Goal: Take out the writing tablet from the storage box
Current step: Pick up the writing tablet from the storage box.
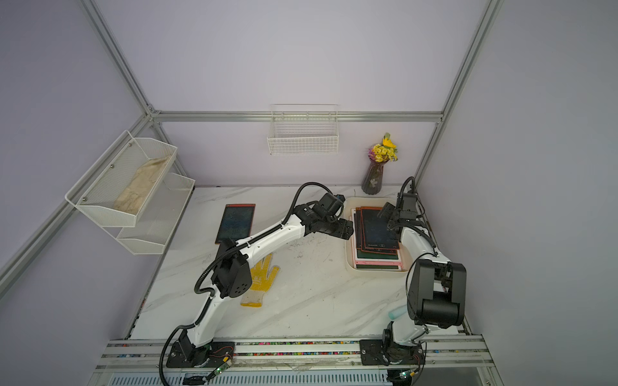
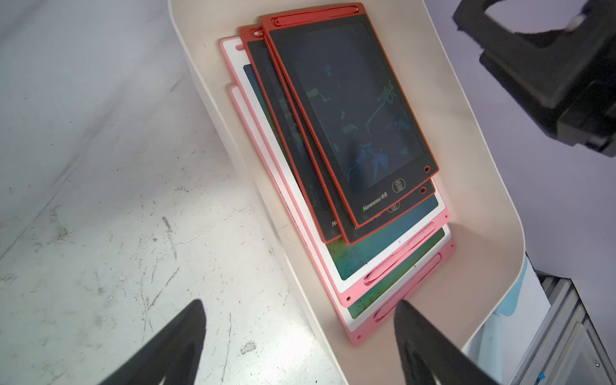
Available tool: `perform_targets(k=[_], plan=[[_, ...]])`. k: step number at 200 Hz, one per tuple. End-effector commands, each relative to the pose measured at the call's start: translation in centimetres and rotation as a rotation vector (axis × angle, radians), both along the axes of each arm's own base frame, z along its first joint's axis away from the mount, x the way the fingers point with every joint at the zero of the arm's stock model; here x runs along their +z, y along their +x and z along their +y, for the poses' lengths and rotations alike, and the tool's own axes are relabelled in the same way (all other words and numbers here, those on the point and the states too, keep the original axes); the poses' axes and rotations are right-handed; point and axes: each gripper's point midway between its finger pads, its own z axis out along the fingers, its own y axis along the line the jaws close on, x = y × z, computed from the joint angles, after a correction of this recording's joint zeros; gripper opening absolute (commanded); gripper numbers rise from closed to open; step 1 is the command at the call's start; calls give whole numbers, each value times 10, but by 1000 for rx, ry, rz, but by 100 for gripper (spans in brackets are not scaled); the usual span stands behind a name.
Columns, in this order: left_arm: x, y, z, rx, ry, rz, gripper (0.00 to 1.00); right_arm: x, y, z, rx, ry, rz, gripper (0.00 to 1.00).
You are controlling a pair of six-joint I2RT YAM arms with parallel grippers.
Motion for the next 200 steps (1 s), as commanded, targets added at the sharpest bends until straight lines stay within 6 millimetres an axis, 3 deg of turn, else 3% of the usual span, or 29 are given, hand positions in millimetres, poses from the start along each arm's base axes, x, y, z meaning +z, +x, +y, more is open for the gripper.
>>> perform_targets(k=[1, 83, 167, 200], plan=[[26, 13, -8, -11, -40, -72, 87, -3, 7, -10, -5, -51, 29, 71], [-13, 30, -31, 10, -73, -40, 83, -32, 18, -22, -14, -72, 108, 75], [-26, 30, -36, 19, -94, -25, 82, -68, 31, -29, -19, -69, 176, 82], [-29, 28, -39, 12, -103, -14, 81, -69, 34, -32, -46, -71, 159, 84]])
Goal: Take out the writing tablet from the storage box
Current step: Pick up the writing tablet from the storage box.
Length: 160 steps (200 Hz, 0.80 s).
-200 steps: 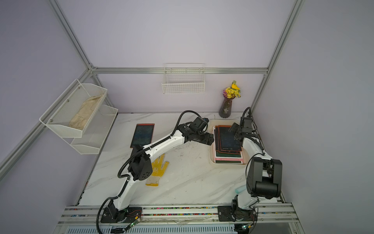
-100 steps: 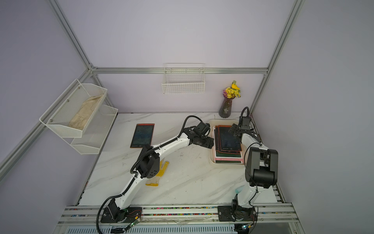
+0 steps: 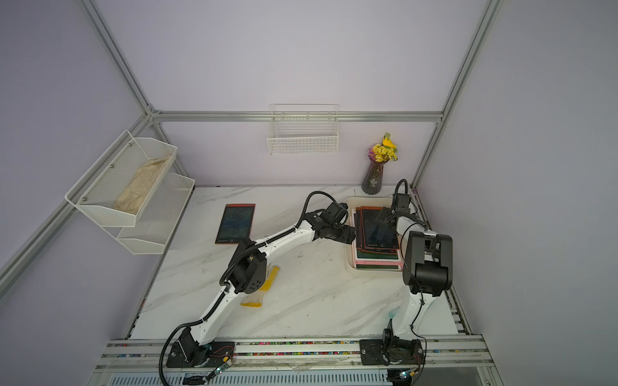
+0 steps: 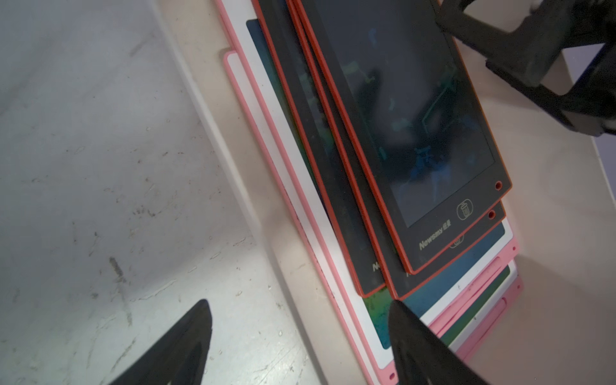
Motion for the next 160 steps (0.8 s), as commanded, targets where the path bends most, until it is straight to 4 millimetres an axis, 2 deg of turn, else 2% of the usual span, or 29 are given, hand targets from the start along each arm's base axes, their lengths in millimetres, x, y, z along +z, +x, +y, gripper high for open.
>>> perform_targets(k=[1, 37, 117, 160], plan=[[41, 8, -15, -6, -102, -54, 82, 8, 6, -9, -27, -23, -28, 84], [39, 8, -16, -7, -105, -53, 82, 7, 6, -17, -57, -54, -27, 86], [40, 8, -18, -12, -115, -48, 81, -9, 8, -21, -69, -61, -27, 89], [38, 7, -20, -16, -123, -40, 81, -26, 5, -24, -66, -45, -2, 90]])
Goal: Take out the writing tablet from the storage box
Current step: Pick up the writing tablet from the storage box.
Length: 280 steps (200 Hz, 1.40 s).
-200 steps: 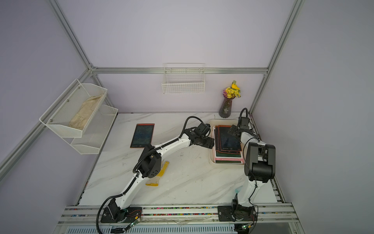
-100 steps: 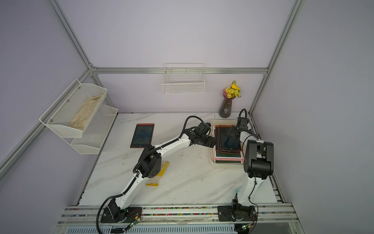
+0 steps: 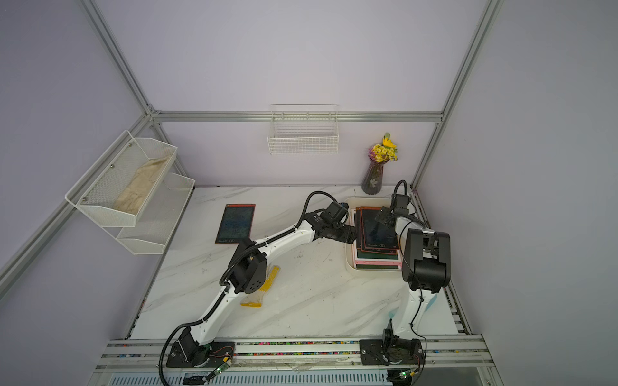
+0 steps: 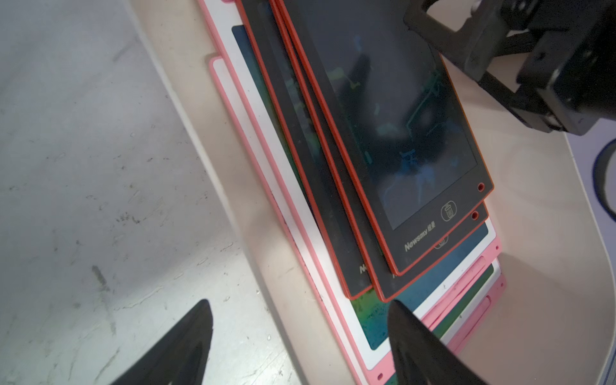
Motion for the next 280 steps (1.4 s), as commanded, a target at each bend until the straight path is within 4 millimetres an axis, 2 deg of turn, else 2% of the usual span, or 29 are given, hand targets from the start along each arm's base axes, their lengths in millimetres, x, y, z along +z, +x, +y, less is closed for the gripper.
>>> perform_targets(k=[1, 36, 59, 99, 153, 206, 232, 280], plan=[[35, 8, -15, -4, -97, -44, 81, -18, -5, -17, -42, -19, 25, 90], [35, 8, -16, -4, -104, -41, 81, -32, -7, -13, -29, 3, 44, 90], [35, 8, -18, -6, -111, -38, 80, -35, -7, -10, -18, 16, 47, 90], [30, 7, -20, -12, -116, -27, 77, -20, -7, 1, 29, 53, 15, 89], [26, 7, -24, -18, -124, -14, 76, -19, -13, 21, 112, 124, 5, 80], [23, 7, -25, -15, -124, -7, 76, 11, -16, 30, 147, 147, -48, 74], [23, 6, -25, -16, -127, -6, 76, 17, -17, 37, 178, 166, -59, 73], [24, 6, -25, -17, -128, -6, 76, 16, -21, 23, 117, 110, -43, 74]])
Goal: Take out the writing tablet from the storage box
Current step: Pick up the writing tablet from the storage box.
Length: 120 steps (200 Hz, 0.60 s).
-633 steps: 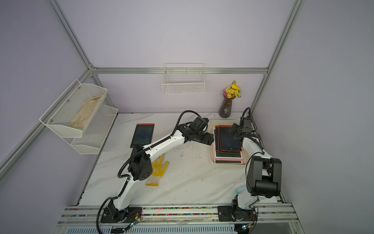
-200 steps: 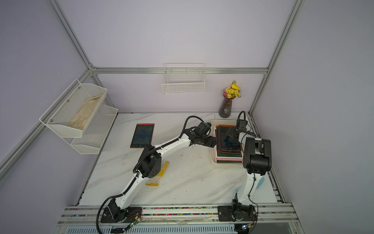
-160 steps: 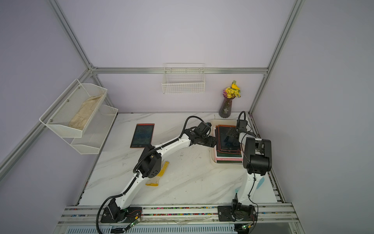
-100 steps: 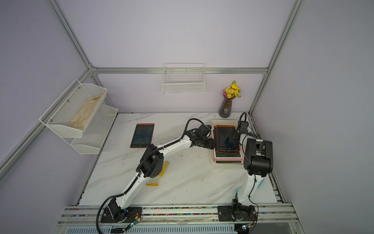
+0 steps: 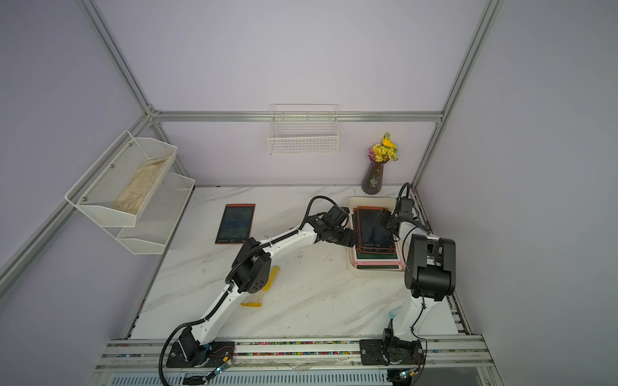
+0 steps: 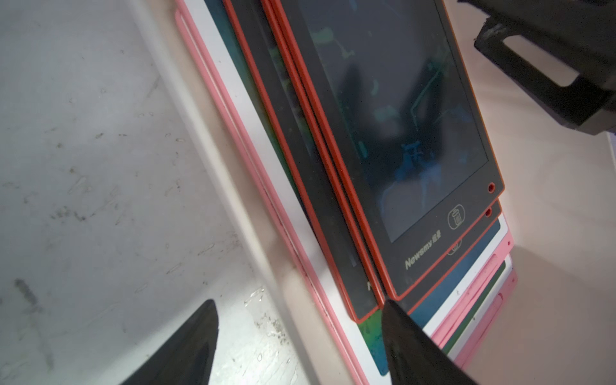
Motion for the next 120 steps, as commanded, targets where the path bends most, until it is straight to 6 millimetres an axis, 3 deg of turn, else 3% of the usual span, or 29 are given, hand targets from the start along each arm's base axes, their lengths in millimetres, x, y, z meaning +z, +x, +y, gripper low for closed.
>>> perform_targets(k=[1, 47, 120], plan=[[50, 11, -17, 1, -111, -64, 76, 3, -8, -6, -28, -35, 16, 74], [54, 10, -15, 2, -110, -70, 76, -12, -19, -16, -77, -78, 57, 76], [52, 9, -16, 0, -110, -66, 76, -18, -24, -10, -58, -56, 60, 76]])
